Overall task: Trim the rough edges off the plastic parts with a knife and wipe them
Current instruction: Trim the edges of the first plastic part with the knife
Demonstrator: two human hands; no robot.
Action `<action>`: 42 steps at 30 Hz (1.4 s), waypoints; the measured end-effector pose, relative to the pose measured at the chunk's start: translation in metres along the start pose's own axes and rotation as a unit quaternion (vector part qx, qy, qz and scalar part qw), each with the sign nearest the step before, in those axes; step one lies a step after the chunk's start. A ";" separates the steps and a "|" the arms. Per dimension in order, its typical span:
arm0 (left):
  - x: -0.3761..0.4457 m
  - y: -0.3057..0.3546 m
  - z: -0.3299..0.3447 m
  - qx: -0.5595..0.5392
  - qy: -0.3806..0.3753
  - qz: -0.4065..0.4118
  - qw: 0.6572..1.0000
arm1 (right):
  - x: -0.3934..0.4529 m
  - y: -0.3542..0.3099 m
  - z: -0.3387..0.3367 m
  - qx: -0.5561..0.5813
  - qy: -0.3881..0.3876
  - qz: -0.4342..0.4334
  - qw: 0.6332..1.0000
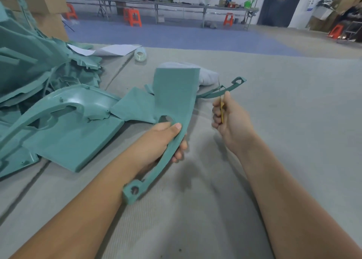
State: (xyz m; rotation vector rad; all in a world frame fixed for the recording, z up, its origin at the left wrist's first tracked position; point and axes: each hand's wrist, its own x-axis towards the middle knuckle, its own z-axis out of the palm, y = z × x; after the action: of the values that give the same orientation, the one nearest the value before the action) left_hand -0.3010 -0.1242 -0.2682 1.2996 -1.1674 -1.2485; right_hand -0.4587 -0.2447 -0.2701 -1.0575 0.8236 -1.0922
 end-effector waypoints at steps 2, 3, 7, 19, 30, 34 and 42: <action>0.003 0.000 0.000 -0.057 0.039 -0.013 0.997 | -0.003 0.001 0.001 -0.003 -0.015 0.029 0.999; 0.005 0.000 -0.001 -0.070 0.056 -0.016 0.996 | -0.004 0.002 0.003 -0.014 -0.017 0.031 0.999; 0.013 0.002 -0.003 -0.116 0.088 -0.032 0.989 | -0.011 0.008 0.016 -0.097 -0.039 0.019 0.994; 0.010 0.001 -0.001 -0.168 -0.059 -0.019 0.984 | -0.023 0.018 0.035 -0.218 -0.112 -0.093 0.965; 0.009 -0.001 0.000 -0.190 -0.069 -0.020 0.979 | -0.026 0.016 0.038 -0.194 -0.090 -0.130 0.968; 0.007 -0.003 0.002 -0.205 -0.066 -0.017 0.976 | -0.028 0.017 0.042 -0.163 -0.075 -0.131 0.975; 0.006 -0.004 0.002 -0.206 -0.060 -0.019 0.977 | -0.028 0.020 0.044 -0.110 -0.074 -0.120 0.984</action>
State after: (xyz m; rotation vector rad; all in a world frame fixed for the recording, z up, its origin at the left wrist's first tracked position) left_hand -0.3032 -0.1301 -0.2727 0.9521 -0.9039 -1.5190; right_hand -0.4198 -0.2044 -0.2754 -1.4361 0.7218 -1.1259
